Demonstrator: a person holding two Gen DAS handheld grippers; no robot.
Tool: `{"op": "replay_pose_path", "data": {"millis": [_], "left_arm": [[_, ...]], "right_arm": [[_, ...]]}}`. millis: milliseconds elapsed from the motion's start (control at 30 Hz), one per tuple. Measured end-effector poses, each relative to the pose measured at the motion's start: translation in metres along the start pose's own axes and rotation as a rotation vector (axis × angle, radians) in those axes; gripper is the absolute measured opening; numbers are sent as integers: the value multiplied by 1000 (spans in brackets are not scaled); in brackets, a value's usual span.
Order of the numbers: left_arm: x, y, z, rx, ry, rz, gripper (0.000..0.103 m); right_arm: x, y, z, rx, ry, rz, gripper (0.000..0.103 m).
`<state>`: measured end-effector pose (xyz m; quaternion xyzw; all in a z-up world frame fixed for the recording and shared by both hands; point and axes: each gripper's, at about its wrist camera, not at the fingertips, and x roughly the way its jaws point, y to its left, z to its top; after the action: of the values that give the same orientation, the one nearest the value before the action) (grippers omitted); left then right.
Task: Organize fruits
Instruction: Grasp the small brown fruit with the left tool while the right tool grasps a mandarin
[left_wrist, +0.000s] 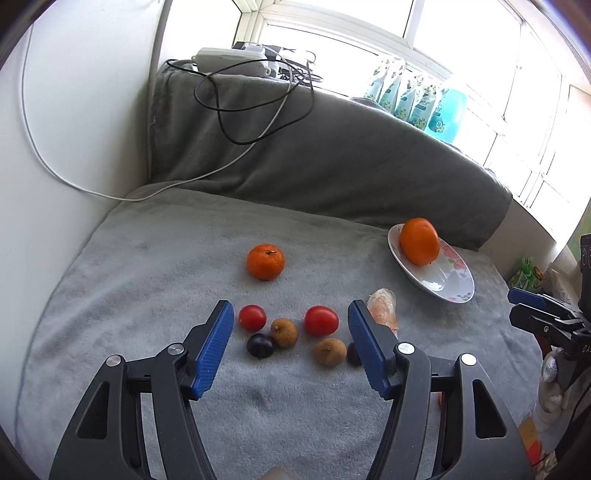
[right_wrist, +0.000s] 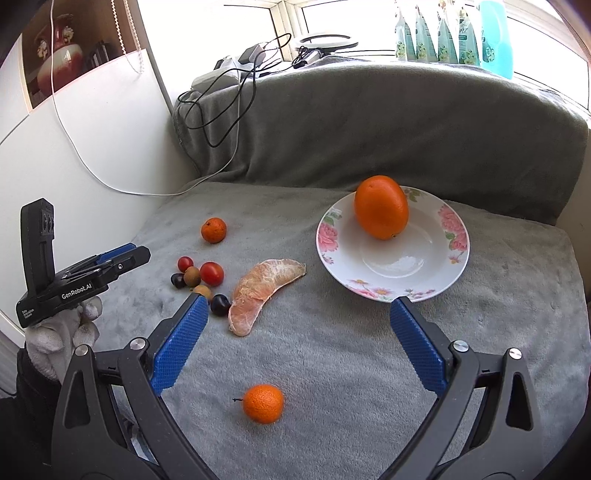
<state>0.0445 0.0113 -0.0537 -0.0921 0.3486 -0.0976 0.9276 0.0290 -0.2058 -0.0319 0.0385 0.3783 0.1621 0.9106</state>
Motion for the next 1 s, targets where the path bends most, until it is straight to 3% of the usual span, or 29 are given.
{"op": "replay_pose_path", "data": {"millis": [433, 700, 733, 867, 1000], "left_arm": [[-7, 30, -35, -53, 38, 30, 64], [-1, 8, -36, 13, 52, -16, 63], [1, 5, -36, 19, 54, -18, 59], [7, -3, -36, 42, 68, -32, 56], [15, -14, -37, 77, 91, -55, 50]], "right_arm": [[-4, 18, -40, -71, 17, -25, 100], [-2, 31, -53, -136, 35, -37, 98], [-2, 32, -54, -142, 36, -36, 97], [1, 35, -59, -149, 51, -24, 97], [8, 36, -64, -158, 82, -8, 85]]}}
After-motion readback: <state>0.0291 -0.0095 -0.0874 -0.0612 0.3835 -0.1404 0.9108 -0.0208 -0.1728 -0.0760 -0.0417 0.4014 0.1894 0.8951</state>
